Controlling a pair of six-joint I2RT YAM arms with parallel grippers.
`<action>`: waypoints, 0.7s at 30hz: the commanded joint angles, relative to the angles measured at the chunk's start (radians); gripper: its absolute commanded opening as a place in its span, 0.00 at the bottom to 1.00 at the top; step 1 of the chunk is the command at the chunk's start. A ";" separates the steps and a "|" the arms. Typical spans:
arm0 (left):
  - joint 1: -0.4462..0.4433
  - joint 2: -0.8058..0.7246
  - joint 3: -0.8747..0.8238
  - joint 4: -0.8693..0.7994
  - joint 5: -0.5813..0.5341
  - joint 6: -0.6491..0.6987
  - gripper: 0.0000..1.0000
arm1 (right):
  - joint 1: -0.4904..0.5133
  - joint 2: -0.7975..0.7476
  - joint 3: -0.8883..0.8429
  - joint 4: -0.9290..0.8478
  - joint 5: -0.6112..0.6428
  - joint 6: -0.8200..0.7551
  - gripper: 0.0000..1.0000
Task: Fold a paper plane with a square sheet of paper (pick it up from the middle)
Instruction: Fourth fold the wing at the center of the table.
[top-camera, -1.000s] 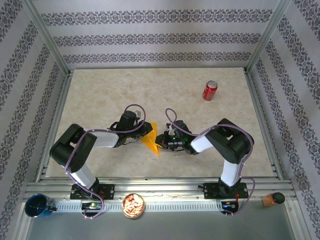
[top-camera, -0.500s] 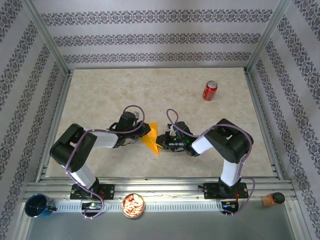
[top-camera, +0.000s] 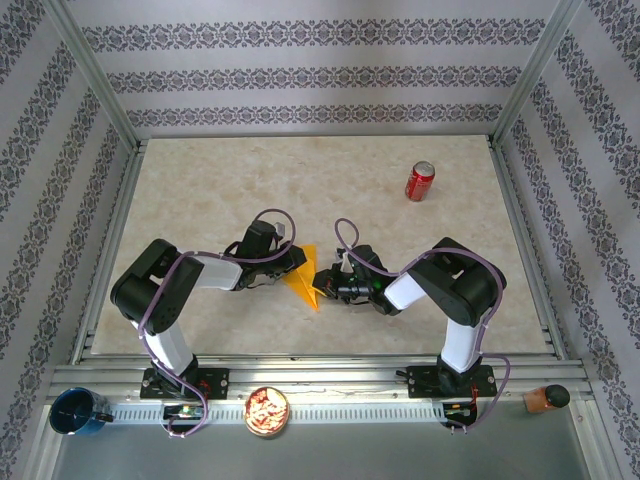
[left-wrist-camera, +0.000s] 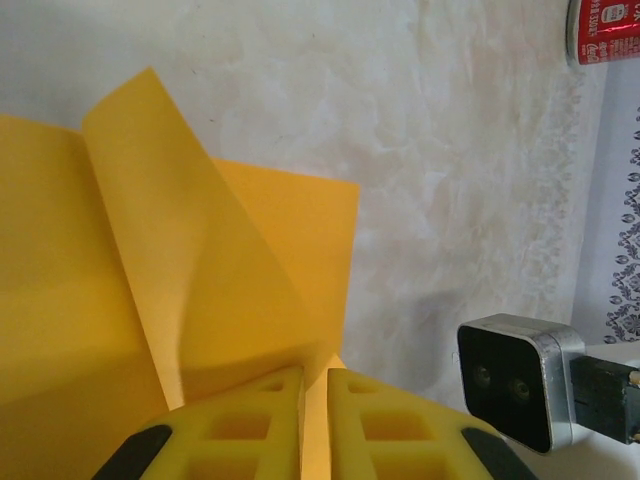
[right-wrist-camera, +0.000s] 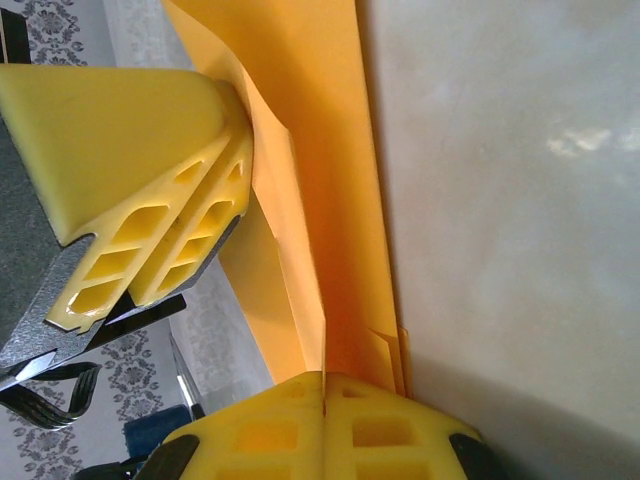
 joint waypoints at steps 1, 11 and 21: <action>0.010 -0.051 -0.035 0.013 -0.023 0.022 0.15 | -0.015 0.031 -0.024 -0.045 0.032 0.003 0.00; 0.010 -0.147 -0.152 -0.047 -0.110 -0.032 0.09 | -0.015 0.028 -0.019 -0.046 0.027 0.001 0.00; 0.001 -0.140 -0.215 -0.051 -0.102 -0.095 0.03 | -0.014 0.000 -0.022 -0.045 0.012 -0.013 0.00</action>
